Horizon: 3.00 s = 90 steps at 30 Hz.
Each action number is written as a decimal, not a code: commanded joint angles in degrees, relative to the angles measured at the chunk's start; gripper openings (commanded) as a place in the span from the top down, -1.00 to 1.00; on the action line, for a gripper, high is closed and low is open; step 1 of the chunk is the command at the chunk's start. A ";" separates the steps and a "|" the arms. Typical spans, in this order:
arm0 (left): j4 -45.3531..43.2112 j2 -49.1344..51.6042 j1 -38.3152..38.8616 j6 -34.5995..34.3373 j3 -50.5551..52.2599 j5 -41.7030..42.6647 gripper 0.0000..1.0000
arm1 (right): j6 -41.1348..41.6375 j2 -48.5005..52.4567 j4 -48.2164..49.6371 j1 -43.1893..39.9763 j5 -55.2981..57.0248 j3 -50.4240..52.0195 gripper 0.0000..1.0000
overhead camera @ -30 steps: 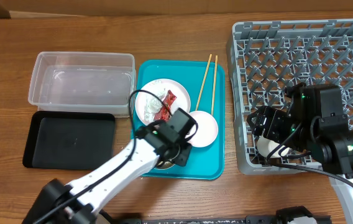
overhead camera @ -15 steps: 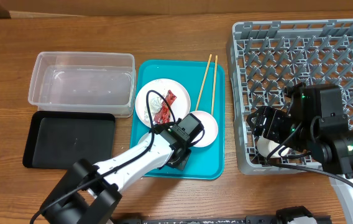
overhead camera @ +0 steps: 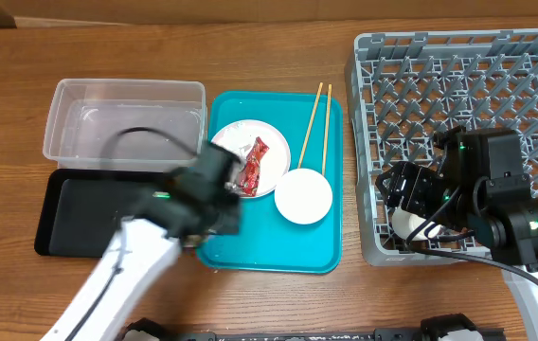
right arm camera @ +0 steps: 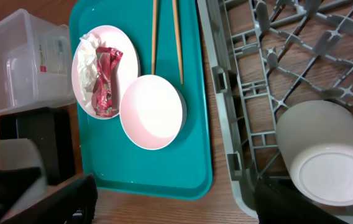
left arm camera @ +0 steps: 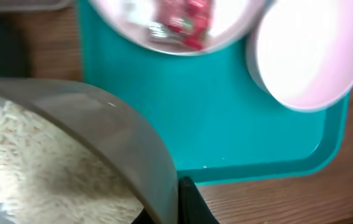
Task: Sort waste into correct bins and load items into the dishwasher
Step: 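Tip the grey bowl over the black tray to pour out the rice, then set the empty grey bowl back on the teal tray with left gripper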
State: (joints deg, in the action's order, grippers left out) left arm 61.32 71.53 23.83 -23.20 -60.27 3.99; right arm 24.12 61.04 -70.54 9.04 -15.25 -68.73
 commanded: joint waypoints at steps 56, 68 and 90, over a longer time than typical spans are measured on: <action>35.01 21.22 -60.96 74.64 -2.27 68.50 0.92 | -0.83 -0.17 0.79 0.24 -0.44 -0.72 -0.66; 8.46 -0.68 -26.67 14.64 -3.08 22.99 0.92 | -0.76 -0.17 1.92 0.24 -0.48 -0.72 -0.68; -5.44 15.54 15.56 -15.45 -1.57 -9.51 0.41 | -1.64 -0.17 0.68 0.24 -0.46 -0.72 -0.80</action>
State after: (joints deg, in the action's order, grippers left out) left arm 54.72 87.68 39.99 -36.69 -58.52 -3.79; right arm 23.66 61.04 -70.08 9.04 -15.25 -68.73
